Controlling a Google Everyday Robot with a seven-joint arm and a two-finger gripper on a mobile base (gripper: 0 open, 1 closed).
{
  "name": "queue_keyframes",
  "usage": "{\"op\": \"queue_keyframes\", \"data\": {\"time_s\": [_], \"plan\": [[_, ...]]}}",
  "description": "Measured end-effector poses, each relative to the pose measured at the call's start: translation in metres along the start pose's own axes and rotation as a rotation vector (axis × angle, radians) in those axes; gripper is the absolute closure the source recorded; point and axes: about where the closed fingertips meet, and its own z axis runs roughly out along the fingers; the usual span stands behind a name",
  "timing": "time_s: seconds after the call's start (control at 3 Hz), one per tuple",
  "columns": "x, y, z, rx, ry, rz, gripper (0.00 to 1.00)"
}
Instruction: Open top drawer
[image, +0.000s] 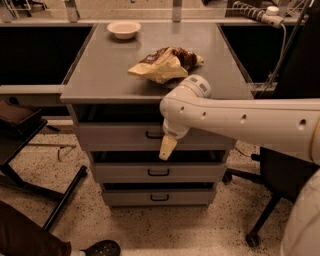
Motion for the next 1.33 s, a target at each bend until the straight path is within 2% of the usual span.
{"op": "queue_keyframes", "data": {"time_s": [0.33,0.67,1.0,1.33], "plan": [[0.027,0.007,0.021,-0.041,0.091,-0.003,0.00],[0.060,0.002,0.035,-0.059,0.184,0.028,0.00],[0.058,0.001,0.033,-0.059,0.184,0.028,0.00],[0.063,0.007,0.027,-0.081,0.205,0.019,0.00]]}}
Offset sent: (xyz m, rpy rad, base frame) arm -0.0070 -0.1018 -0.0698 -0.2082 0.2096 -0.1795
